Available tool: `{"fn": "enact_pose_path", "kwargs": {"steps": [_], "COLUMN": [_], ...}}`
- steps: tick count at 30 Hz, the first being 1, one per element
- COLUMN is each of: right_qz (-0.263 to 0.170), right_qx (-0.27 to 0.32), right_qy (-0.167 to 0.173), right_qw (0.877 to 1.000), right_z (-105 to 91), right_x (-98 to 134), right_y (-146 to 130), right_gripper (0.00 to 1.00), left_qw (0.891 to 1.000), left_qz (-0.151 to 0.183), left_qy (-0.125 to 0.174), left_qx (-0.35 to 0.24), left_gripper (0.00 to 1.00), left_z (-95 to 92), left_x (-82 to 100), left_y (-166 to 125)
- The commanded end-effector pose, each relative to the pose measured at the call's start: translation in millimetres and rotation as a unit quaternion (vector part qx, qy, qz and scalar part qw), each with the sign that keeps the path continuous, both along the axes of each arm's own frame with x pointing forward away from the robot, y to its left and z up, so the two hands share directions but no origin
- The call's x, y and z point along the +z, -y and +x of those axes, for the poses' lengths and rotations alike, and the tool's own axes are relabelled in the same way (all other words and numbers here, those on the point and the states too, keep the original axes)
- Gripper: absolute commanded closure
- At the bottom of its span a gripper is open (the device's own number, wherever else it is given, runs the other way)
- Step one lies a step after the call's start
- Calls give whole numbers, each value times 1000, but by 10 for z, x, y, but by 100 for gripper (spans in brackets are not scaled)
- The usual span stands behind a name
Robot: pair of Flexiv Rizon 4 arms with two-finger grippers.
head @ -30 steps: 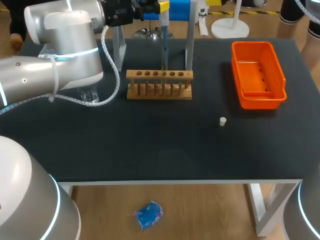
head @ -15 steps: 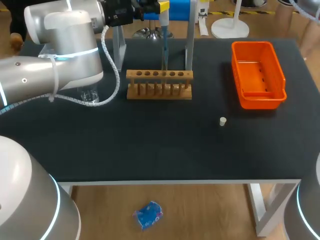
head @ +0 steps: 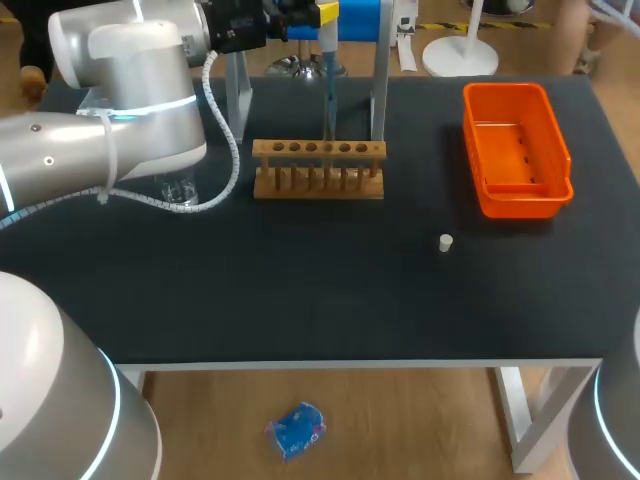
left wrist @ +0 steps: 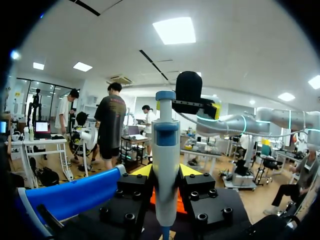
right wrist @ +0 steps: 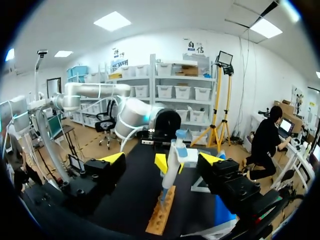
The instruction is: Invert the test tube, pick up the pipette, mount the tip to pipette, aspirate from beaker and dispense into the tube, eject the tip, return the pipette, and cap with the stopper.
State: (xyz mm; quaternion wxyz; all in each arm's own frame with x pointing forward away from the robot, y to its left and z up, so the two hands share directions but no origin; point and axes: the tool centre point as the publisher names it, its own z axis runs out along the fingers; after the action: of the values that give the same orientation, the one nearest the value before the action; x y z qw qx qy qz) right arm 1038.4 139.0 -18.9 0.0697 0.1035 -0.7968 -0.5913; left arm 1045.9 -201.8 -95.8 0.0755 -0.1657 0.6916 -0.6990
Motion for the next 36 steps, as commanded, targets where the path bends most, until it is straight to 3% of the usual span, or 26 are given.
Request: {"fn": "enact_pose_path", "kwargs": {"steps": [1, 2, 19, 36], "right_qz": [14, 24, 129, 118], "right_qx": [14, 14, 58, 54], "right_qy": [3, 6, -8, -37], "right_qw": [1000, 1000, 990, 991], "right_z": [45, 44, 13, 137], "right_x": [54, 90, 302, 282], "right_y": [-58, -81, -610, -853], "right_gripper": [91, 100, 100, 100], "left_qw": [1000, 1000, 1000, 1000], "left_qz": [-1, -1, -1, -1], "left_qy": [1, 1, 1, 1], "left_qx": [2, 2, 2, 2], "left_gripper": [100, 100, 100, 100], "left_z": [-9, -9, -9, -9], "left_x": [-3, -3, -3, -3], "left_y": [6, 6, 6, 6]}}
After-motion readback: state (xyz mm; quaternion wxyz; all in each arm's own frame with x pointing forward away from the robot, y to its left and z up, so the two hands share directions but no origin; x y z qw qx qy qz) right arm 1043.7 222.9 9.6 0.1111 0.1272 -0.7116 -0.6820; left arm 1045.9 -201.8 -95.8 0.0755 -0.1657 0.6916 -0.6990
